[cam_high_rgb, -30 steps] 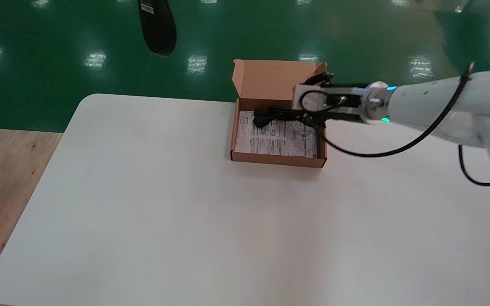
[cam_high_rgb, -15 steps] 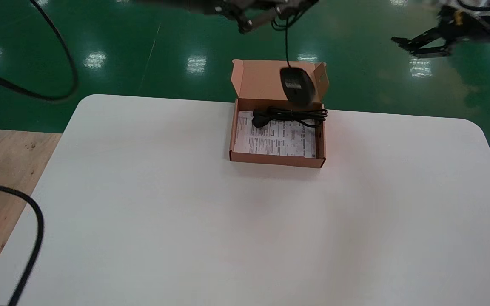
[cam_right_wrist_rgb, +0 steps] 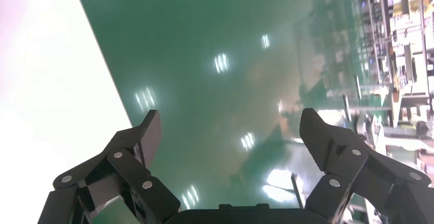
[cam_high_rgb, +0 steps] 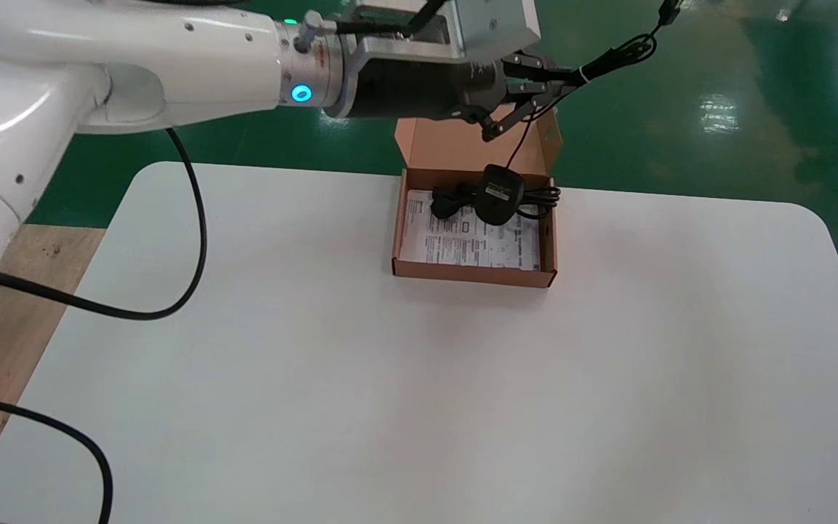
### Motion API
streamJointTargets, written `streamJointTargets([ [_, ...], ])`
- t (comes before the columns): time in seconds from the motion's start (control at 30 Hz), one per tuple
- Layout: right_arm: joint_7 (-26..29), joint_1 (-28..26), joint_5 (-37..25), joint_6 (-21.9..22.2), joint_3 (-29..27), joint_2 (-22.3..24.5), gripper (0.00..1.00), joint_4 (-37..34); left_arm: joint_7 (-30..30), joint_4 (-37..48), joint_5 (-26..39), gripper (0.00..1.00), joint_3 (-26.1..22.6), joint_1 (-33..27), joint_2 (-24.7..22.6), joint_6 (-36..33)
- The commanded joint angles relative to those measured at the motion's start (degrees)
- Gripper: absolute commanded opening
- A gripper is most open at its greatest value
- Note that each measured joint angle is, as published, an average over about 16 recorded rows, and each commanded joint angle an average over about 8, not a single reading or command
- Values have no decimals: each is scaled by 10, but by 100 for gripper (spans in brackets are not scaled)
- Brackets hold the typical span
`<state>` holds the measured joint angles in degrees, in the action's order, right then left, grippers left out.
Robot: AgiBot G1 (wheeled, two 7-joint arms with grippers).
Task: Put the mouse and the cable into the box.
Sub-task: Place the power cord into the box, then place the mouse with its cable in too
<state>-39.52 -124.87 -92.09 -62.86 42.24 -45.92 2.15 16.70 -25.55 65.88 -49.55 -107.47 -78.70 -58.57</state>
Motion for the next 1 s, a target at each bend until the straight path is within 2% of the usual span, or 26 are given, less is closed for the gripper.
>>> streamJointTargets([
  [0.03, 2, -5, -11, -5, 8, 12, 100, -1, -9, -20, -8, 0, -22, 14, 1, 34],
  [0.33, 21, -34, -51, -33, 35, 52, 100, 10, -43, -14, -42, 0, -92, 47, 2, 112],
  [0.67, 57, -52, -77, -73, 52, 74, 100, 41, -142, 30, -83, 0, -150, 70, 3, 137],
  [0.8, 73, -55, -83, -103, 57, 84, 100, 65, -166, 35, -86, 0, -172, 71, 4, 139],
  [1.0, 99, -62, -89, -171, 64, 108, 100, 112, -187, 27, -91, 0, -200, 77, 5, 131],
])
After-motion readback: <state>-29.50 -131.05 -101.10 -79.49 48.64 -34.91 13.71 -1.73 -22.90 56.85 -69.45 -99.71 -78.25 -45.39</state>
